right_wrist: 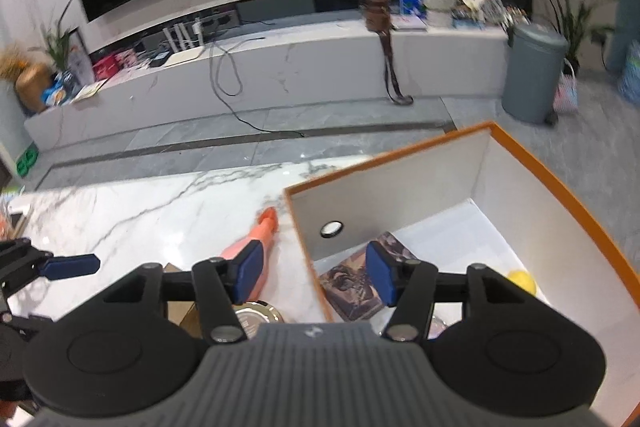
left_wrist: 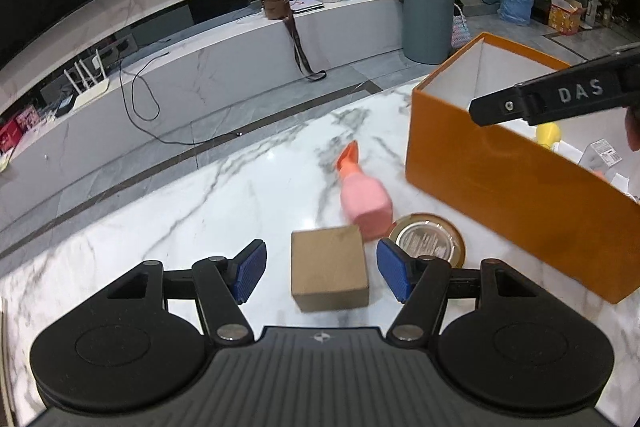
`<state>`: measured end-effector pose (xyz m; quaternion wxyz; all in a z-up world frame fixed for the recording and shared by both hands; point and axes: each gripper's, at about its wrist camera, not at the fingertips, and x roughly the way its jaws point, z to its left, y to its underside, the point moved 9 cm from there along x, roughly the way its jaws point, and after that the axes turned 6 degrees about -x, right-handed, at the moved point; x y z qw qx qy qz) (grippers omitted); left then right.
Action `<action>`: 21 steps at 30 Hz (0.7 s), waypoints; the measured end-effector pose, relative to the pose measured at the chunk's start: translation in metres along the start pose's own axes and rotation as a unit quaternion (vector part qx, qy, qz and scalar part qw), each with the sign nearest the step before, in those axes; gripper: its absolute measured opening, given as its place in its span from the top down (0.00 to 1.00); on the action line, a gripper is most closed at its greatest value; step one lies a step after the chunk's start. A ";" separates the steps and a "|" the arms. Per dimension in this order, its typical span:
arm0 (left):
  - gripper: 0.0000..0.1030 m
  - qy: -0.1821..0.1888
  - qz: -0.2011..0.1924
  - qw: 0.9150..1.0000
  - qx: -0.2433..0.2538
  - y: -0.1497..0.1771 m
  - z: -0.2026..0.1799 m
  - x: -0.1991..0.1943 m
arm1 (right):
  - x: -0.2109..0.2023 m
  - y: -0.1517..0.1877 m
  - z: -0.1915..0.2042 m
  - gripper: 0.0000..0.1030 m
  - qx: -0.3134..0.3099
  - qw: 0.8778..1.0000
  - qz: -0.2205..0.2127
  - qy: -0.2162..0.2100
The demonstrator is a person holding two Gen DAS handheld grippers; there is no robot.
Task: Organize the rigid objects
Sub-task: 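Withdraw both grippers from the orange box back over the table, then grasp the brown cardboard cube with the left gripper while the right gripper grasps the gold tin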
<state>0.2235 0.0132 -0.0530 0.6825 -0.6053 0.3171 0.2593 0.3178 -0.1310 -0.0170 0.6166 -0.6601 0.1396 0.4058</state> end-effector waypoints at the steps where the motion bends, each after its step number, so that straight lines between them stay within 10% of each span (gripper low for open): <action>1: 0.27 0.001 0.000 1.000 -0.006 0.003 0.002 0.001 | -0.001 0.001 0.004 0.45 -0.013 1.000 -0.004 0.002; 21: 0.20 0.046 -0.018 0.997 -0.064 0.026 0.024 0.020 | 0.005 0.060 0.068 0.45 -0.199 0.980 0.001 -0.004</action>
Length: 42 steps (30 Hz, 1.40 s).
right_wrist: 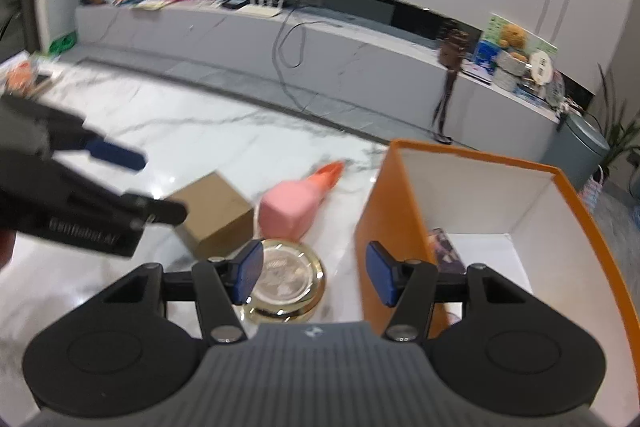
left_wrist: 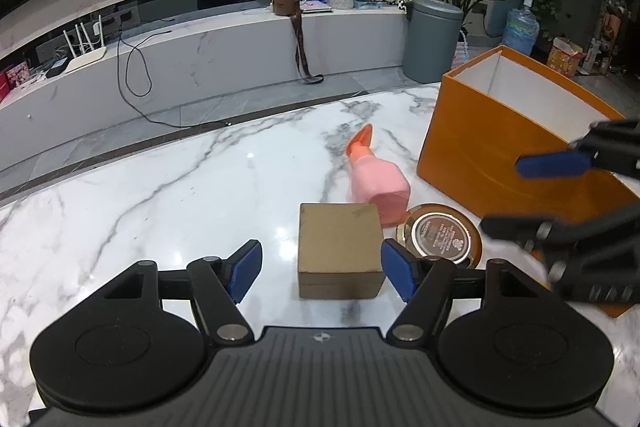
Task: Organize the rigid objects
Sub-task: 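Grasp the brown cardboard cube with the left gripper while the right gripper grasps the gold tin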
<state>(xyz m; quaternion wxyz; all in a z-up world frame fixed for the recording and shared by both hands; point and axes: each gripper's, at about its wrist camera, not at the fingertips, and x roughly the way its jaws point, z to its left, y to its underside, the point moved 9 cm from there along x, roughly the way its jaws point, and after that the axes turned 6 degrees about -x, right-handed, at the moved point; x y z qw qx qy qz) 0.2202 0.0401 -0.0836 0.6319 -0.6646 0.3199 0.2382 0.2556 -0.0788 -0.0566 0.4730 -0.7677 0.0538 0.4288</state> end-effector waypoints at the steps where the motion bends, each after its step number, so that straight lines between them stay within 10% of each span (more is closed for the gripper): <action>1: 0.20 0.002 0.000 1.000 0.000 0.000 -0.001 0.003 | 0.003 0.003 0.004 0.45 -0.009 1.000 0.003 -0.002; 34: 0.13 0.030 -0.002 0.999 -0.016 0.008 -0.009 0.046 | 0.080 0.023 0.031 0.24 -0.010 0.998 0.054 -0.019; 42: 0.31 0.031 0.014 0.999 -0.036 0.012 0.008 0.045 | 0.085 0.023 0.031 0.24 0.003 0.999 0.051 -0.017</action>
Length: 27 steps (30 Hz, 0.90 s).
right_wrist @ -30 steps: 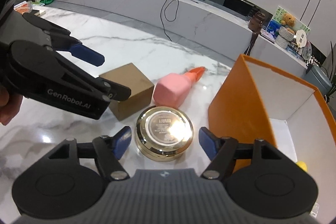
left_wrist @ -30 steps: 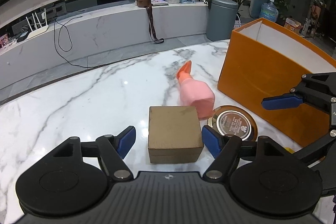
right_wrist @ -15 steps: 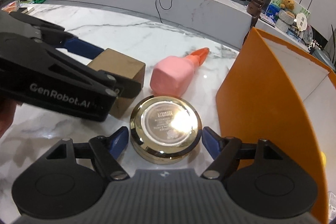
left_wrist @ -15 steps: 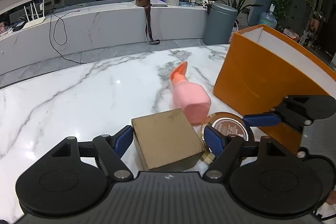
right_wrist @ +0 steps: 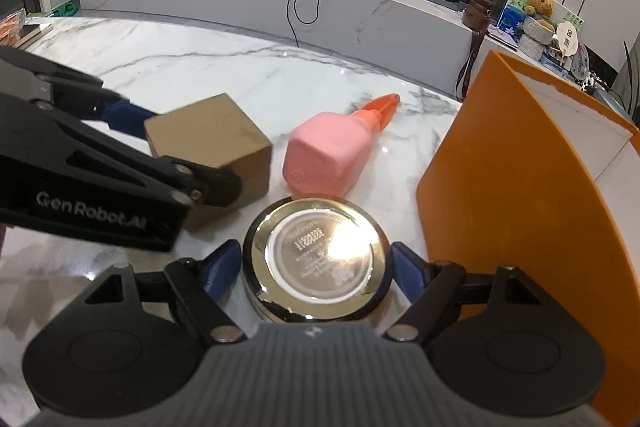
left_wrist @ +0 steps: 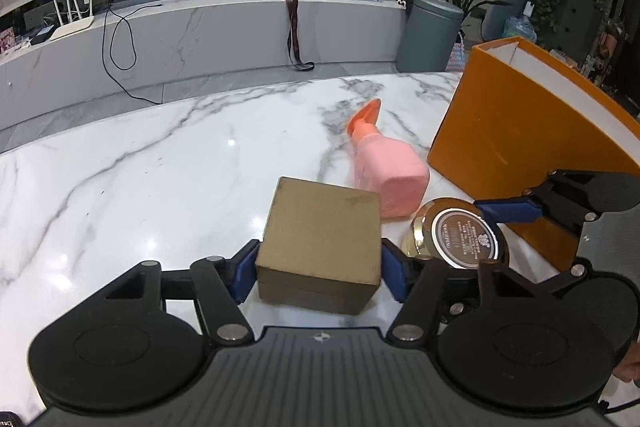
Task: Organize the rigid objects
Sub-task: 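Grasp the brown cardboard cube with the left gripper while the right gripper grasps the gold tin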
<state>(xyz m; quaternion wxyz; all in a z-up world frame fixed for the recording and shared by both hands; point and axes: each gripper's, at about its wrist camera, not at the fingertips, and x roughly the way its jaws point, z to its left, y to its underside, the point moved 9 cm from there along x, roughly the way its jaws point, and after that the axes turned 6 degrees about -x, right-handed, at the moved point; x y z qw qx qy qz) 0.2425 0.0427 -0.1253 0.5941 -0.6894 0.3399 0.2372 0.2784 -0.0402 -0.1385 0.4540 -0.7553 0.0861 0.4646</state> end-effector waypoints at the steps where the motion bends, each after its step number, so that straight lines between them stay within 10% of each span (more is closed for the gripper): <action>1: 0.31 0.000 0.001 1.000 0.002 0.001 0.001 -0.001 | 0.000 0.000 0.000 0.25 0.004 1.000 0.001 -0.003; 27: 0.33 0.013 0.004 0.999 0.036 0.005 0.006 -0.007 | 0.005 0.000 0.000 0.27 0.044 0.998 0.008 -0.036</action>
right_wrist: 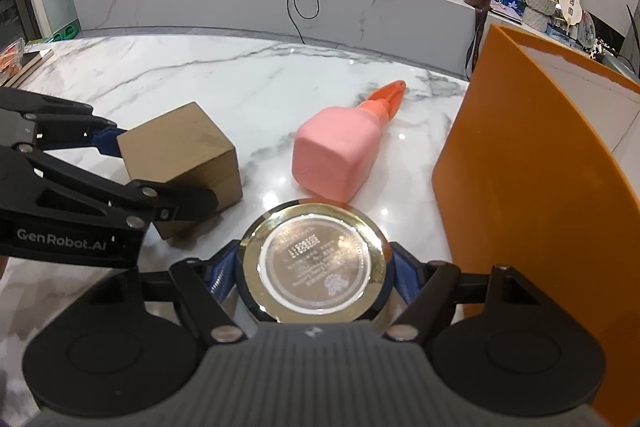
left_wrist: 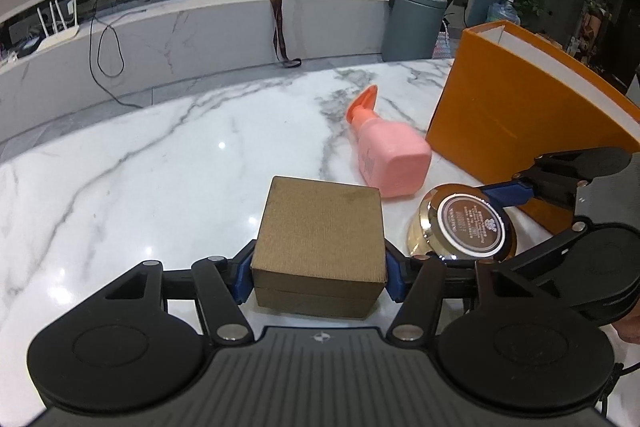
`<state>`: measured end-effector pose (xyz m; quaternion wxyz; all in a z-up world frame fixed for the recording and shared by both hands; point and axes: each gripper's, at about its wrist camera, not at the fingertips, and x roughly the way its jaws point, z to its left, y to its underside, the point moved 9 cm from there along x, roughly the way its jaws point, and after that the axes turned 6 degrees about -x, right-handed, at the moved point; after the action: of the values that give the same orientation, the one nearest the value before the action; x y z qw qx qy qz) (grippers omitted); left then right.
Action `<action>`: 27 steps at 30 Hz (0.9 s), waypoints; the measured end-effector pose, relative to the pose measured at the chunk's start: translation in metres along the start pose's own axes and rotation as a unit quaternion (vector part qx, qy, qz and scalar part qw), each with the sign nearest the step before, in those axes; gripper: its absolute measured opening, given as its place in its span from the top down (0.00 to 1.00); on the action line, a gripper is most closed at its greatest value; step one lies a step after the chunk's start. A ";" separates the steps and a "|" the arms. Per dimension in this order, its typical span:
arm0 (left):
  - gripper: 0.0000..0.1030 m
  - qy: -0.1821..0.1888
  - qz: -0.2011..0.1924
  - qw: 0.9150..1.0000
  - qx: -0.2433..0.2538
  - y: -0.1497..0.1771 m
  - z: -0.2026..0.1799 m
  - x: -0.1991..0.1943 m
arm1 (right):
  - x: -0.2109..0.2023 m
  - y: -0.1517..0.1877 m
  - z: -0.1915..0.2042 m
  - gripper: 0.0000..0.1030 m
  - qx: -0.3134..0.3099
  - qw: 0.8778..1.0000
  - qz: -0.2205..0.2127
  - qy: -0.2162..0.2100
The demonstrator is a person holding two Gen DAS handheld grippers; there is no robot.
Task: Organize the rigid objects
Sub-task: 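Lift the cardboard cube and gold tin and carry them toward the orange box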
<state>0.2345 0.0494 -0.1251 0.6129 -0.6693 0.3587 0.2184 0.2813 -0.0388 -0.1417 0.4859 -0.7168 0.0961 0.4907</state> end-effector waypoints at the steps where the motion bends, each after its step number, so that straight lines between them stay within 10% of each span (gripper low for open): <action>1: 0.33 -0.001 -0.002 1.000 0.003 -0.002 -0.001 -0.003 | -0.001 -0.001 0.000 0.27 -0.002 1.000 -0.001 0.000; 27: 0.33 -0.003 -0.070 0.997 0.027 -0.042 -0.055 -0.085 | -0.103 -0.035 -0.025 0.27 0.016 0.995 -0.091 0.040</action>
<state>0.2029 0.0135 -0.0261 0.6455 -0.6756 0.3144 0.1674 0.2662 -0.0760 -0.0376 0.5356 -0.7339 0.0580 0.4138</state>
